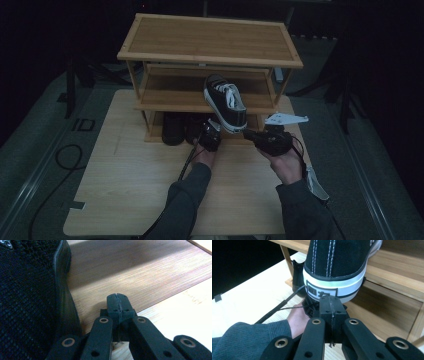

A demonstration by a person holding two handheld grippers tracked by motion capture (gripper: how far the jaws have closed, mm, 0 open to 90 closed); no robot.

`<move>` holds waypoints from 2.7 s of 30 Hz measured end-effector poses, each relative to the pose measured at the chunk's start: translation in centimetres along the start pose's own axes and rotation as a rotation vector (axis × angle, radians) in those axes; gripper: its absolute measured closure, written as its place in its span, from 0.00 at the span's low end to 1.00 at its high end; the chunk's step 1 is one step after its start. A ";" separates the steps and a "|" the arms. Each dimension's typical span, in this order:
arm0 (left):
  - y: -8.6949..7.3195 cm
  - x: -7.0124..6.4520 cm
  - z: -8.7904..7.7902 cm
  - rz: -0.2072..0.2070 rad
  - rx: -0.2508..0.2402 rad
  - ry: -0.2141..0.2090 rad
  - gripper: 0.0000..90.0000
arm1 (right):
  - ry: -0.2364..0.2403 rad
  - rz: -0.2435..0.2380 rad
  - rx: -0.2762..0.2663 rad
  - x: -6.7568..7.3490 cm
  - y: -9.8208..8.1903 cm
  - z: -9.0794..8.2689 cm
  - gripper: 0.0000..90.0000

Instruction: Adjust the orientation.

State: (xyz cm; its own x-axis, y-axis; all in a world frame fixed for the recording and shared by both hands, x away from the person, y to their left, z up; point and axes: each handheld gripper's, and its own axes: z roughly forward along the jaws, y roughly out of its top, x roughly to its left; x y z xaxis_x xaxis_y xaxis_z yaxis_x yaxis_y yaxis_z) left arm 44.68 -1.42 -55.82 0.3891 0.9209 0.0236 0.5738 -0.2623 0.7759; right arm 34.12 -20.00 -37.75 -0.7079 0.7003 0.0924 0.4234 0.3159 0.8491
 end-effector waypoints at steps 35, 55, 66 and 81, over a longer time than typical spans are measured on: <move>0.0 -0.3 0.0 0.006 -0.002 0.021 1.00 | 0.006 0.031 -0.018 -0.9 1.6 4.2 1.00; 0.0 -0.3 0.0 0.005 0.000 0.018 1.00 | -0.001 -0.029 -0.019 0.8 3.6 7.0 1.00; 0.0 -0.3 0.0 0.004 0.000 0.020 1.00 | 0.005 -0.002 -0.031 0.2 3.5 7.5 1.00; 0.0 -0.3 0.0 0.004 0.000 0.021 1.00 | 0.023 -0.011 -0.020 0.1 4.1 8.2 1.00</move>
State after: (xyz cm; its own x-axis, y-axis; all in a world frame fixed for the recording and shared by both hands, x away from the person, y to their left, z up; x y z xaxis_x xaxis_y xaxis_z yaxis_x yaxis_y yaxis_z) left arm 44.53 -1.71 -55.83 0.3759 0.9258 0.0400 0.5723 -0.2659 0.7758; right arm 40.42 -13.40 -38.57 -0.7255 0.6816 0.0951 0.4041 0.3100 0.8606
